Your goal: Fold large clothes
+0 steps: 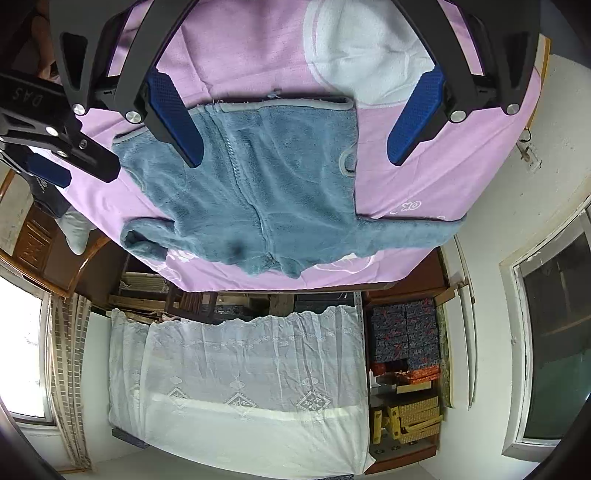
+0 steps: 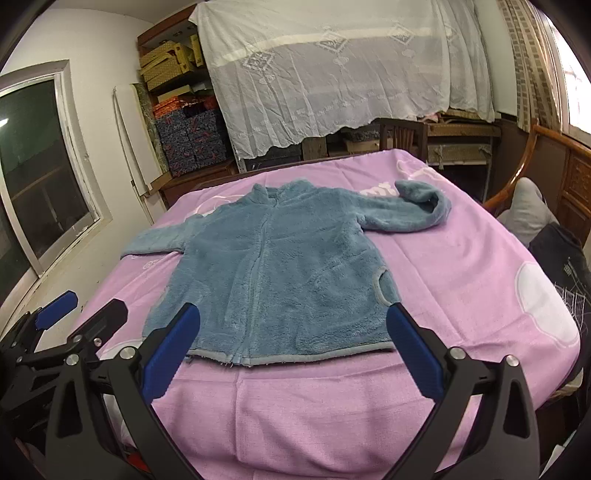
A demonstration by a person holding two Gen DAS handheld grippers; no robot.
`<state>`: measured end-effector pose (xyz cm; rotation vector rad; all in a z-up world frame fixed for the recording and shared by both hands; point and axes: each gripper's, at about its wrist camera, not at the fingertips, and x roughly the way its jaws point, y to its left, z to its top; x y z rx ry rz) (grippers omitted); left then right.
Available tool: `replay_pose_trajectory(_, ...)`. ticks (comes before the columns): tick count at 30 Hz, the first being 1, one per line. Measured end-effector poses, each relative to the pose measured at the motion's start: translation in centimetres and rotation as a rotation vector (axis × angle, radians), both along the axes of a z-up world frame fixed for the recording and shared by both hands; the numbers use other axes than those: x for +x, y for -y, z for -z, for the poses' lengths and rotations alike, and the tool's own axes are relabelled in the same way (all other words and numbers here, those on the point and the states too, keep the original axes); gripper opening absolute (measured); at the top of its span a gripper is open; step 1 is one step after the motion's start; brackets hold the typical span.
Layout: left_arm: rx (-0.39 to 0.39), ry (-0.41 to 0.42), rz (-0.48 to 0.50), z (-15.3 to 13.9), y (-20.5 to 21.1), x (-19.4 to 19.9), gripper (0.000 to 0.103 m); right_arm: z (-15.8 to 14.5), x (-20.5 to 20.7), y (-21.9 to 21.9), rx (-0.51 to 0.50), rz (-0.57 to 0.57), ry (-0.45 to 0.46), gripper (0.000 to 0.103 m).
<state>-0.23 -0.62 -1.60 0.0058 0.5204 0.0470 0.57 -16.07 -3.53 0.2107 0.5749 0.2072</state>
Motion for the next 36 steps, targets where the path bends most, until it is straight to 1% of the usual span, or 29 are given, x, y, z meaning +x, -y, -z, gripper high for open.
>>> replay_pose_trajectory(4, 0.002, -0.011, -0.008, 0.3, 0.0, 0.0, 0.1, -0.2, -0.3, -0.6, -0.03, -0.005, 0.019, 0.099)
replay_pose_trajectory(9, -0.008, -0.015, -0.008, 0.1, -0.6, 0.2, 0.099, -0.2, -0.3, -0.9, -0.041, -0.014, 0.019, 0.099)
replay_pose_trajectory(36, -0.013, -0.018, -0.008, 0.3, -1.2, 0.4, 0.099, 0.6, 0.1, -1.3, -0.025, -0.028, -0.013, 0.099)
